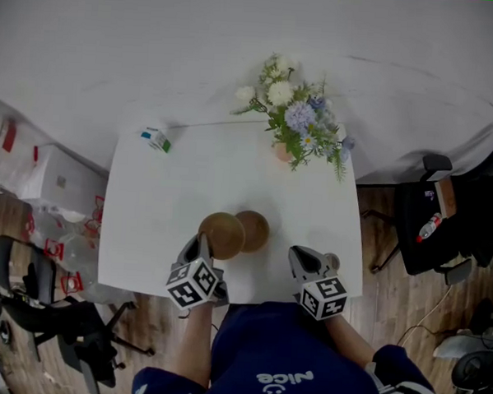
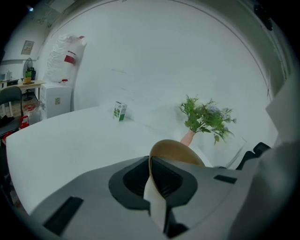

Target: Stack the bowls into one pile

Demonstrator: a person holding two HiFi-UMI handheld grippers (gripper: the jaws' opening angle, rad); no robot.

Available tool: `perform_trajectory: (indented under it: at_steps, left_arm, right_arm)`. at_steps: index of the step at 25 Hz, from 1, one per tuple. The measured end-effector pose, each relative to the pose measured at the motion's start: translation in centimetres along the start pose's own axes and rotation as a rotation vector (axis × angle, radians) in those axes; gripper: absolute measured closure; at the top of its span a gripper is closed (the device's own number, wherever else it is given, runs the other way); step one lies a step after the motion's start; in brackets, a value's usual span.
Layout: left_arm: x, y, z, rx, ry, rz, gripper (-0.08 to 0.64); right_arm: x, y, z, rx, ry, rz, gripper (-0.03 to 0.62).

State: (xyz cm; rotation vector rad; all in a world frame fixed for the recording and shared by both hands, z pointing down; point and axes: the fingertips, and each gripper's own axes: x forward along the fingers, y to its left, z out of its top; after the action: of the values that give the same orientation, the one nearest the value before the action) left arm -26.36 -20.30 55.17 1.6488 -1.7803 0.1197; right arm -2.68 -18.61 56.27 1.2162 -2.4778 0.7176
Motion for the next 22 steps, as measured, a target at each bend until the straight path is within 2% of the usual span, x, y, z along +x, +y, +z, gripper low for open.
perform_trajectory:
  at_steps: [7, 12, 16, 22]
  left_arm:
    - [1.6, -3.4, -1.7, 0.05, 0.044, -0.05, 0.528]
    - [3.0, -4.9, -3.1, 0.095, 0.083, -0.052, 0.528]
    - [3.9, -5.1, -3.8, 0.125, 0.1, -0.022, 0.528]
    - [4.9, -4.4, -4.4, 0.184, 0.103, 0.063, 0.526]
  right_arm:
    - [-1.2, -1.3, -0.2, 0.023, -0.016, -0.018, 0.552]
    - [-1.6, -1.7, -0.4, 0.038, -0.015, -0.014, 0.552]
    - [-2.1, -1.9, -0.3, 0.056, -0.033, -0.001, 0.552]
    - [-2.5, -2.2, -0.4, 0.071, -0.041, 0.006, 0.552]
